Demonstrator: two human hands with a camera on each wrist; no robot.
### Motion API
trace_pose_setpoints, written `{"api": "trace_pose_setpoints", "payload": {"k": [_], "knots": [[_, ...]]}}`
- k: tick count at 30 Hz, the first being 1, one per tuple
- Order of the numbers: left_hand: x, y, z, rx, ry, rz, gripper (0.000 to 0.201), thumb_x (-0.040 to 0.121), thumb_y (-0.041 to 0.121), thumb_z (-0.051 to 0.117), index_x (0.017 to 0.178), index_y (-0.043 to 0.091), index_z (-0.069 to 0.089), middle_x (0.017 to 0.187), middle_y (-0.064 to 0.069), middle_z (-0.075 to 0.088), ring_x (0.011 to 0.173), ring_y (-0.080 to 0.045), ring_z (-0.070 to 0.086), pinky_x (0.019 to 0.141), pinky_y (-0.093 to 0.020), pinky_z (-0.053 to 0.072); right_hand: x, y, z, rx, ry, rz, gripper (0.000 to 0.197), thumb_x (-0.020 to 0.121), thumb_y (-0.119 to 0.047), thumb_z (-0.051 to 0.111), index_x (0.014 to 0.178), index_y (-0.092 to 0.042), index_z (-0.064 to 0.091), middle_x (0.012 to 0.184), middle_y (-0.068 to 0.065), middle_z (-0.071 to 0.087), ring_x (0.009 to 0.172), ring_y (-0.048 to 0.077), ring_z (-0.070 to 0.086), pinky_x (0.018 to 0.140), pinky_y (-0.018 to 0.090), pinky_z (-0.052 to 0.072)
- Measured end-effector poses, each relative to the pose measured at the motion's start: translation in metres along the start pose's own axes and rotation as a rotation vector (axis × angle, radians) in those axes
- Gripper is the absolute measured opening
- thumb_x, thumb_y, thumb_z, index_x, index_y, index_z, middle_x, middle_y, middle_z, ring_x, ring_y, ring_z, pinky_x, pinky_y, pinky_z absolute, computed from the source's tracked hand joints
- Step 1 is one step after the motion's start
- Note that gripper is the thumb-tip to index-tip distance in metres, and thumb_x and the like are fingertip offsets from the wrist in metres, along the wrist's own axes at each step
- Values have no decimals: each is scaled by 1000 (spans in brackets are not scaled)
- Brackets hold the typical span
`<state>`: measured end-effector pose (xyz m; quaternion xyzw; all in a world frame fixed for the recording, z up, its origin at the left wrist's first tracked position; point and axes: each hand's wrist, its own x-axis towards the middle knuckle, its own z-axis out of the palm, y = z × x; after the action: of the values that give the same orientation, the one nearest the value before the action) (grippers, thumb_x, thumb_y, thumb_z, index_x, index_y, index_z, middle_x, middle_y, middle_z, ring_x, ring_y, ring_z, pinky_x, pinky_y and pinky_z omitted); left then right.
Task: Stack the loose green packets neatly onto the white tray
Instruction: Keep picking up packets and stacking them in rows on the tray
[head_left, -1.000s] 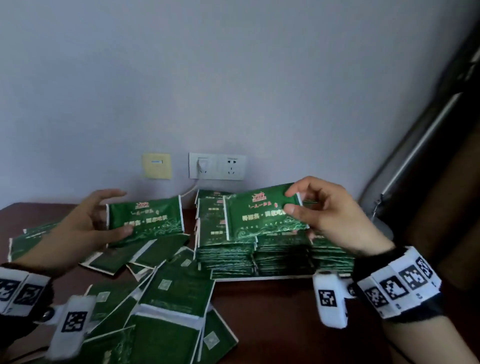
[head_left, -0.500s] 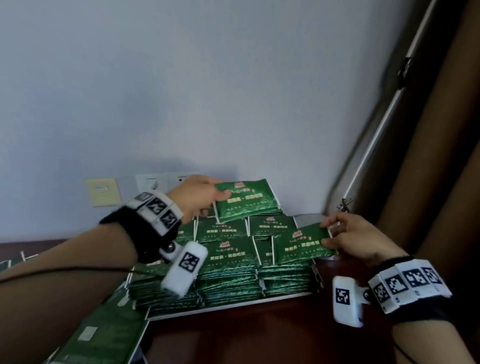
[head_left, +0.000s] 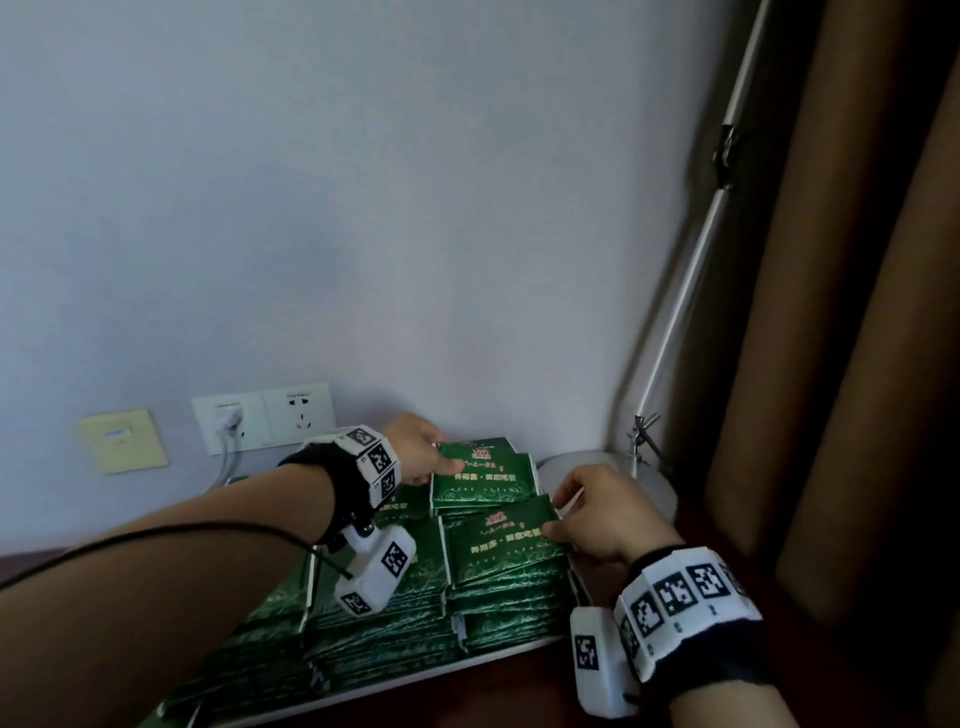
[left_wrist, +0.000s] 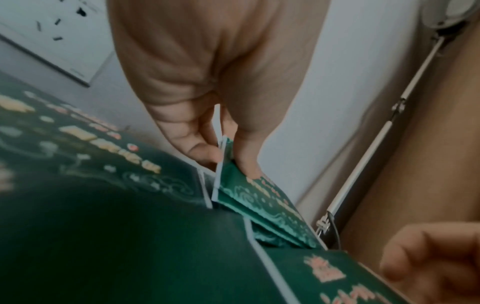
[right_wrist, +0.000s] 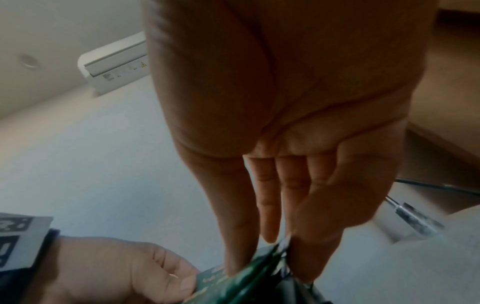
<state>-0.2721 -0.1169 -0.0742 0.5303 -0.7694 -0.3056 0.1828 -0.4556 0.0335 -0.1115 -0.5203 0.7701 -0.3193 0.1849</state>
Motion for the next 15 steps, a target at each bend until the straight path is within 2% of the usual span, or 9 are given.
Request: {"api": "trace_pose_setpoints", "payload": {"k": [2,3,5,7,10,13,15], "knots": [[5,0,3,42,-17,16,53,79,24,83,125,6,63,93,-1,64,68,-14,66,63,-21,58,-1,-3,0,-31,-21,-14,27,73,-29,86,89,-20,66,91,1,69,81,18,66,70,25,52],[6,0,5,80,-27,30,53,79,27,83,125,9,63,105,-2,65,75,-16,70,75,-28,60,-2,-4,-1,-43,-30,-19,27,73,-31,85,90,-19,68,91,0,69,81,17,66,70,25,52],[7,0,8,187,-21,62,53,78,34,83,123,13,65,120,-3,66,89,-18,71,87,-34,59,-3,-5,-5,-63,-39,-22,26,74,-33,85,90,-18,70,89,-2,69,82,14,65,70,24,51],[6,0,10,289,23,88,50,80,40,80,121,14,65,124,-4,66,105,-19,65,95,-35,54,-5,-7,-9,-89,-44,-25,26,74,-34,85,89,-18,70,86,-3,67,82,13,64,70,23,48],[2,5,9,350,62,114,45,84,44,74,118,17,64,128,-4,62,115,-21,59,99,-35,48,-8,-8,-14,-120,-47,-23,27,74,-37,85,86,-19,69,84,-4,65,82,13,62,71,24,48],[-11,11,-2,346,45,135,38,86,45,72,115,21,64,122,-1,62,109,-19,59,90,-29,47,-13,-13,-20,-154,-33,-42,26,75,-40,83,82,-21,67,80,-6,64,75,9,61,68,24,48],[-26,10,-16,294,52,155,34,86,45,72,111,22,66,115,1,65,104,-17,61,90,-29,48,-16,-20,-24,-144,0,-66,26,73,-41,84,80,-22,67,79,-5,66,70,9,62,66,26,52]]}}
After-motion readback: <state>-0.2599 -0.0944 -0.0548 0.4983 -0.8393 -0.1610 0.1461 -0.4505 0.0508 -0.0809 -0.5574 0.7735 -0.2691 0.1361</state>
